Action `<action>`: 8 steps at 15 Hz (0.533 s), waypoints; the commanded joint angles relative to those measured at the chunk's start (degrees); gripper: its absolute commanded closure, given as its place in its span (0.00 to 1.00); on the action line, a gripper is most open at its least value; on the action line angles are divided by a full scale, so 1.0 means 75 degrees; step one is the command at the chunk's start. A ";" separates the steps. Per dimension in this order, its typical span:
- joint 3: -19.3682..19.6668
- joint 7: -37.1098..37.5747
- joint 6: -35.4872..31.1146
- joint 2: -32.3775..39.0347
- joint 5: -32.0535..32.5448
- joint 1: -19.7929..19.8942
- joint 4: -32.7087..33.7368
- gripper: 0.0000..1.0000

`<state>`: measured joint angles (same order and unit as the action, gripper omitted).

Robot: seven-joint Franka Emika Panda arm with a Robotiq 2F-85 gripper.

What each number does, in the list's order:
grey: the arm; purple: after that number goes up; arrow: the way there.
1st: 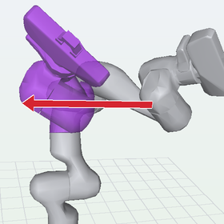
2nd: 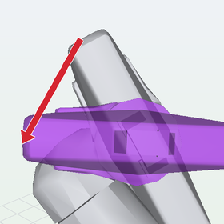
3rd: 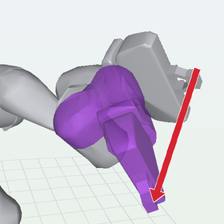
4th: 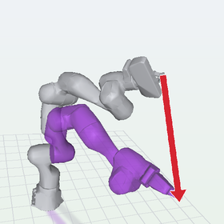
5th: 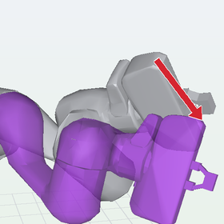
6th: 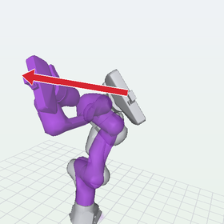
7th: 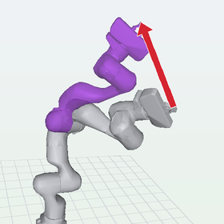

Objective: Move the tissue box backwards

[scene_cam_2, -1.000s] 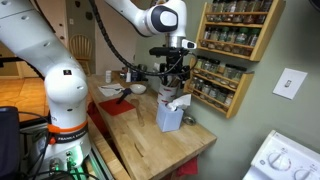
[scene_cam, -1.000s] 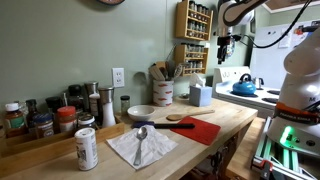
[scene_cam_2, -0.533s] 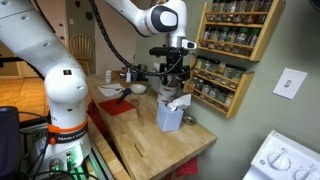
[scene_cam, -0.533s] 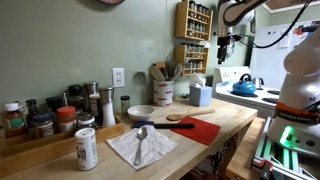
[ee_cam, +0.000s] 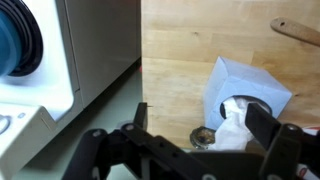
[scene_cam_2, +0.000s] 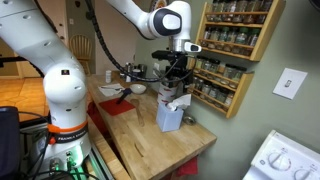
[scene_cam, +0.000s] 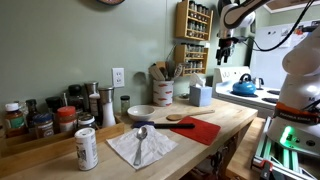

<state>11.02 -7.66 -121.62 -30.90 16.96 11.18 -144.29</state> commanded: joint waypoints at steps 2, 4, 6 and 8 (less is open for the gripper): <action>-0.0216 0.1694 -0.0294 0.0395 -0.0228 0.0415 -0.0151 0.00; -0.0418 0.2558 0.0022 0.0494 -0.0211 0.0534 -0.0134 0.00; -0.0564 0.3125 0.0330 0.0502 -0.0356 0.0505 -0.0137 0.00; -0.0484 0.2770 0.0204 0.0563 -0.0270 0.0451 -0.0053 0.00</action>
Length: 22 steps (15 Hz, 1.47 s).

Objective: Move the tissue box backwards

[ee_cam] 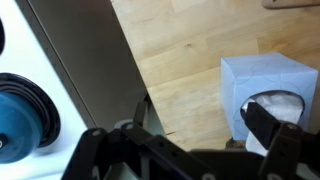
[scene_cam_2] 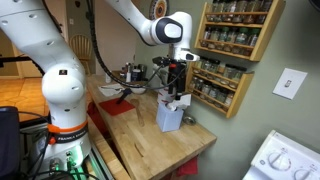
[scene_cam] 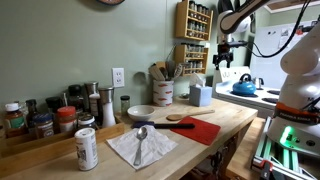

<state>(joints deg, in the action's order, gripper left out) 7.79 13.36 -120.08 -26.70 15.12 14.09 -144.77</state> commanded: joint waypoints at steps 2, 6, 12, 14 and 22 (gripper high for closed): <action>-0.0108 -0.0015 0.0040 0.0011 -0.0048 0.0048 0.0028 0.00; -0.0021 -0.0192 0.0053 0.0099 -0.0175 0.0005 0.0040 0.00; 0.0187 -0.0644 -0.0246 0.0342 -0.0860 -0.0063 -0.0667 0.00; 0.0252 -0.0669 -0.0367 0.0445 -0.1188 -0.0097 -0.0823 0.00; 0.0250 -0.0263 -0.1846 0.1179 -0.2656 -0.0148 -0.0795 0.00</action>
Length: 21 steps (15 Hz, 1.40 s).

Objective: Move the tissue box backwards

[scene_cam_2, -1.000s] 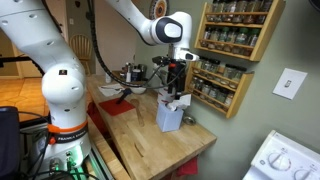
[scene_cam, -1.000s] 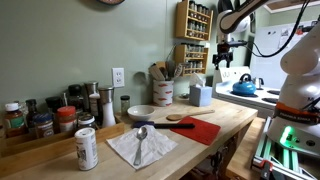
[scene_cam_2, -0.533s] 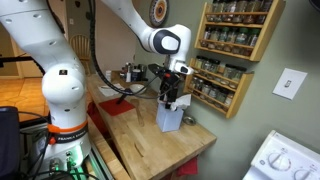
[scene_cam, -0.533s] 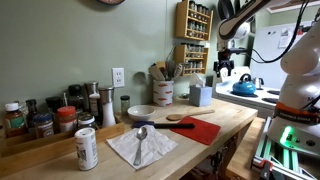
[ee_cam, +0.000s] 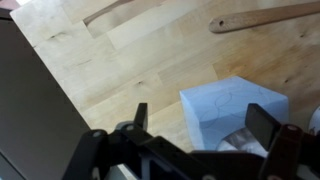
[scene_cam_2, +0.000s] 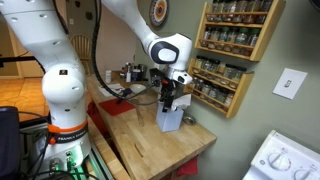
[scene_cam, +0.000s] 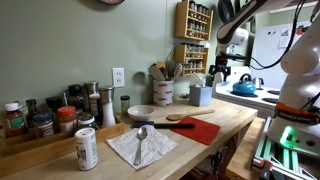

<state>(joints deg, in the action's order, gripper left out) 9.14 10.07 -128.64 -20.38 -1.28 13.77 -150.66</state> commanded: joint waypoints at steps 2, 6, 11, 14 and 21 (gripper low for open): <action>0.0034 0.0274 -0.1266 0.0625 -0.0597 -0.0085 0.0001 0.00; -0.0053 0.0675 -0.2013 0.1065 -0.0524 -0.0045 -0.0050 0.00; -0.0142 0.1402 -0.2675 0.1446 -0.0354 0.0004 -0.0103 0.00; -0.0146 0.1526 -0.2981 0.1602 -0.0339 -0.0028 -0.0107 0.00; -0.0136 0.1599 -0.3224 0.1819 -0.0223 -0.0032 -0.0079 0.42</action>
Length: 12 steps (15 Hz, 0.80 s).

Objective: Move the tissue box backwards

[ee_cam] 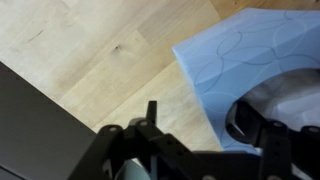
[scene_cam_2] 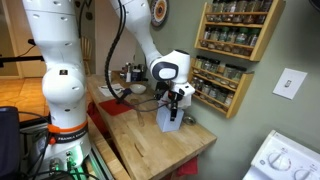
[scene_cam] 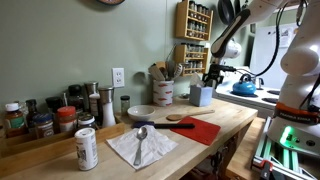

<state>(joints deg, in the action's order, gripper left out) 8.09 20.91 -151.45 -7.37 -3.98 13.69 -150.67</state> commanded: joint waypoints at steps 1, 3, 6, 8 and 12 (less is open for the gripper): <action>0.0008 0.0126 -0.0168 0.0064 0.0114 -0.0028 -0.0070 0.50; 0.0017 0.0073 -0.0076 0.0005 0.0065 -0.0042 -0.0039 0.65; 0.0020 0.0035 0.0098 -0.0076 0.0047 -0.0054 -0.0004 0.87; 0.0021 0.0016 0.0238 -0.0156 0.0039 -0.0064 0.0007 0.97; 0.0061 0.0094 0.0768 -0.0454 0.0158 0.0031 0.0151 0.99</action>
<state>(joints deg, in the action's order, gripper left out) 8.08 20.91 -149.73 -8.28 -3.98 13.45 -149.93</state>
